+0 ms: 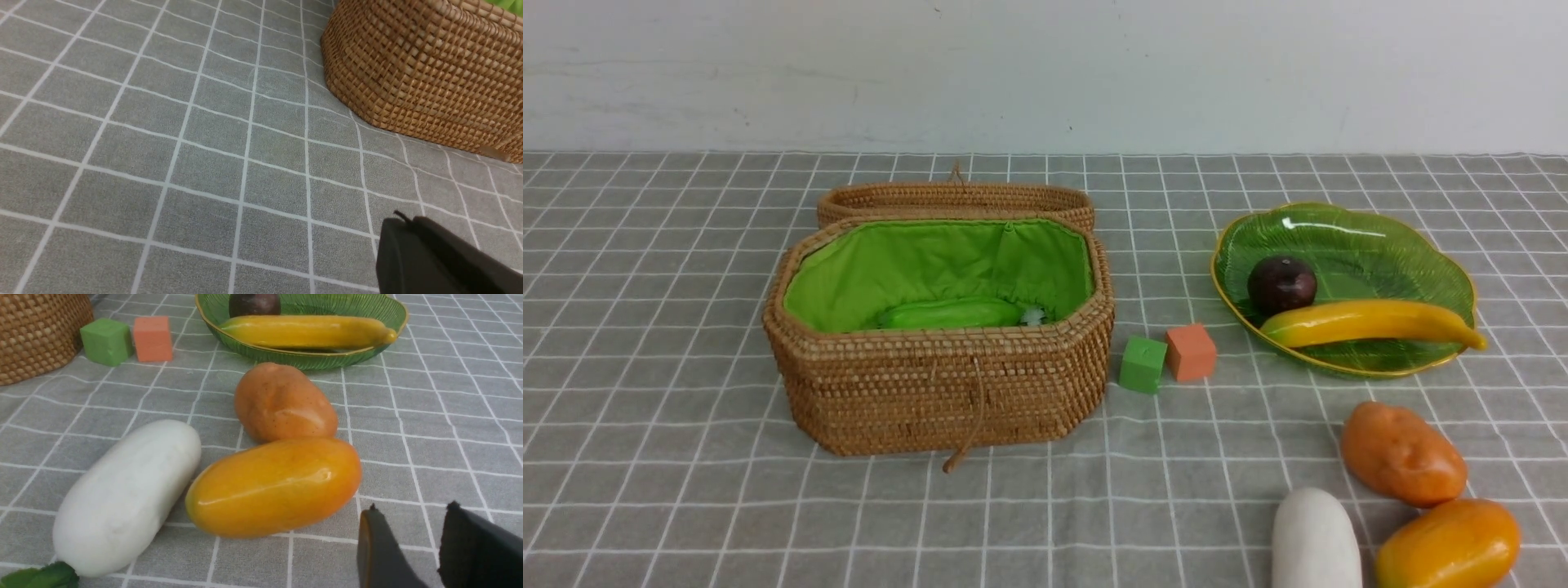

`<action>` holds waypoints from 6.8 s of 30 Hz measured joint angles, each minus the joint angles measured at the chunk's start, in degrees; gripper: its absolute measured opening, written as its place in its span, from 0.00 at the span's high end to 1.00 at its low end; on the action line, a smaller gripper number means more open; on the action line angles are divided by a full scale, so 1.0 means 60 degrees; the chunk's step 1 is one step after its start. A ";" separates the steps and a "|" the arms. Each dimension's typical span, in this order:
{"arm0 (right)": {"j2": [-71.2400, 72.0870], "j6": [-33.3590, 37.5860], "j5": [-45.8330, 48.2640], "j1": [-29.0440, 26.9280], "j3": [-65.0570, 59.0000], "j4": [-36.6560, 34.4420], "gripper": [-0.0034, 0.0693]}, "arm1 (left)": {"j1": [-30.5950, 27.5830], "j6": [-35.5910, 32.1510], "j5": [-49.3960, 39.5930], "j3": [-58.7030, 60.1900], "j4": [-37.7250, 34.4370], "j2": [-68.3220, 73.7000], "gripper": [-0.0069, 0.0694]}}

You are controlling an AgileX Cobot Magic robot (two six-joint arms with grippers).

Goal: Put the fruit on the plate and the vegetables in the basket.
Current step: Take a daikon with your right arm and place it on the basket on the left, then use the right arm to grab a potato and put it into the left basket

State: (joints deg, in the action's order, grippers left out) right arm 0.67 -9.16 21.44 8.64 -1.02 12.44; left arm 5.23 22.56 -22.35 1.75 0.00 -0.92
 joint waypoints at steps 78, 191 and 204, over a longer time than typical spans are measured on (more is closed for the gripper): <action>-1.5126 0.0314 0.1699 0.2171 0.7917 -0.5830 0.32 | 0.0000 -0.0010 0.0000 0.0000 -0.0051 0.0000 0.80; -1.6859 0.0735 0.6795 0.4723 1.8051 -0.0755 0.13 | 0.0000 -0.0010 -0.0004 0.0000 -0.0058 0.0000 0.70; -1.3616 -0.0321 0.7393 0.1753 1.2039 -0.0540 0.14 | 0.0000 -0.0010 -0.0004 0.0000 -0.0058 0.0000 0.69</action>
State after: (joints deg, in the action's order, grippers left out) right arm -81.02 -11.09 65.80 19.16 71.22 9.20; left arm 5.23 22.51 -22.37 1.75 -0.35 -0.92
